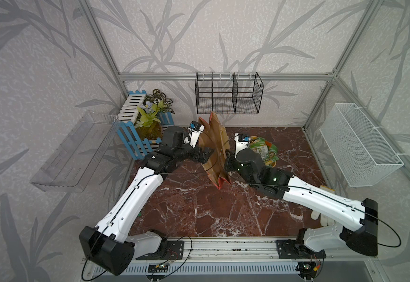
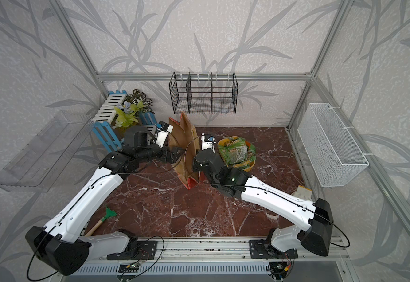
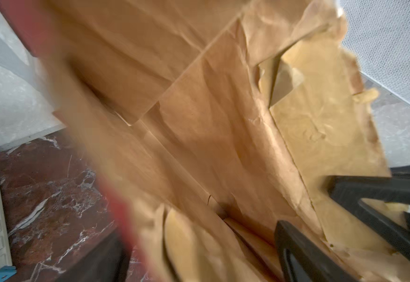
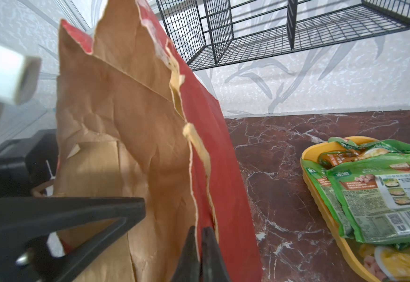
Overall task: Place the condiment packets inside the bag
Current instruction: Open the paper bag.
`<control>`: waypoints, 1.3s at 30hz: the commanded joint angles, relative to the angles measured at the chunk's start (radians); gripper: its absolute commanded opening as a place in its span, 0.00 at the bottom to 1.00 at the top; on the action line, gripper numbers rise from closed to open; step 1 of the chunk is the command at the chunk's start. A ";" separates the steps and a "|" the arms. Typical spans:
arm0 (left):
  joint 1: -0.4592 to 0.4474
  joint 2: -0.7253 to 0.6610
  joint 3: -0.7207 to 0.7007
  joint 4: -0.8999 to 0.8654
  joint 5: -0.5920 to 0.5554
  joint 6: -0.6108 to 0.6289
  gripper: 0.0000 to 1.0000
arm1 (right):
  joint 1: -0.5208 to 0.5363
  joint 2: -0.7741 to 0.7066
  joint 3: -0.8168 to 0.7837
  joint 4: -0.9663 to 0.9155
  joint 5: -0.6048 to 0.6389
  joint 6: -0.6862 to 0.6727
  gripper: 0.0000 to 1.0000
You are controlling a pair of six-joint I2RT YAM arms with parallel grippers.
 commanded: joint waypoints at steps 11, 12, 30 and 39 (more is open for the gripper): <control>0.008 0.002 -0.050 0.055 -0.355 0.231 0.00 | 0.009 0.001 -0.033 -0.030 0.083 0.060 0.00; 0.007 0.011 -0.049 0.057 -0.395 0.262 0.00 | 0.010 0.000 -0.036 -0.058 0.104 0.073 0.00; 0.022 0.052 -0.004 -0.082 -0.598 0.585 0.00 | -0.032 0.028 0.121 -0.577 0.145 0.123 0.00; -0.002 0.021 0.007 -0.139 -0.609 0.577 0.00 | -0.034 0.020 0.188 -0.690 0.104 0.134 0.00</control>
